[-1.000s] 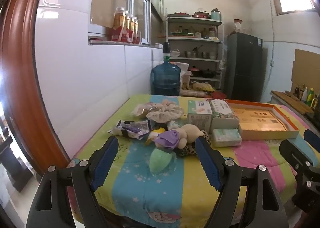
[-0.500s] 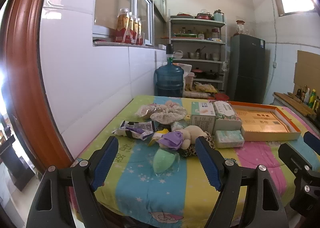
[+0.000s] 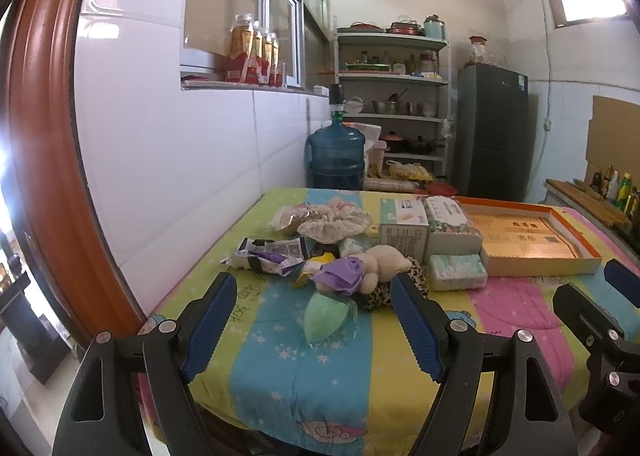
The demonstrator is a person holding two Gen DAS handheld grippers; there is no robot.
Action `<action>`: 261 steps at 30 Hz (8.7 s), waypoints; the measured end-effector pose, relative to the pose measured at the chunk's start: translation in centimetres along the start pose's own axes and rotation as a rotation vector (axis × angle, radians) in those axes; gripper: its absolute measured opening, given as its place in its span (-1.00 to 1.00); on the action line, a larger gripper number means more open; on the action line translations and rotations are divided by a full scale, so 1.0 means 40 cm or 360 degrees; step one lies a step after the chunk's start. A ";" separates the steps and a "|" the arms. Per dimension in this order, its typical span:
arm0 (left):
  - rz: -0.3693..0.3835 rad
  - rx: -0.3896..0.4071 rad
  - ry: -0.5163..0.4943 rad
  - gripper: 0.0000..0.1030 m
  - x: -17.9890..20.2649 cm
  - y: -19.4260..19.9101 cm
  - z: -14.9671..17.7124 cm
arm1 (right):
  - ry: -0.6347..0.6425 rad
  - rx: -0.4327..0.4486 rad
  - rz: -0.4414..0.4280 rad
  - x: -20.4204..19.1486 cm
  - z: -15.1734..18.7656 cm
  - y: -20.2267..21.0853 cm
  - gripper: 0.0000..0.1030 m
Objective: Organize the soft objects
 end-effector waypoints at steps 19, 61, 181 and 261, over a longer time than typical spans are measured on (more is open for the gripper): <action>0.0045 -0.0018 0.0004 0.56 0.012 -0.004 0.013 | 0.0000 0.0007 -0.0013 -0.011 0.000 0.001 0.78; 0.0066 -0.0040 0.0001 0.56 0.024 -0.004 0.033 | -0.0020 0.0011 -0.0067 -0.014 0.009 -0.005 0.78; 0.0469 -0.0237 -0.0074 -0.18 0.223 -0.235 0.044 | -0.0233 -0.0397 0.0044 0.262 0.077 -0.297 0.16; 0.0783 -0.0615 -0.0200 0.40 0.835 -0.519 0.033 | -0.0270 -0.0464 0.0118 0.732 0.123 -0.427 0.41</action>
Point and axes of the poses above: each gripper's, at about its wrist camera, not at the fingertips, and y roughly against the way its jaws point, x to its right, z to its underside, the point moved 10 cm from there along -y, roughly the way its jaws point, and after that the axes turned 9 degrees about y, right-handed, at the moved point
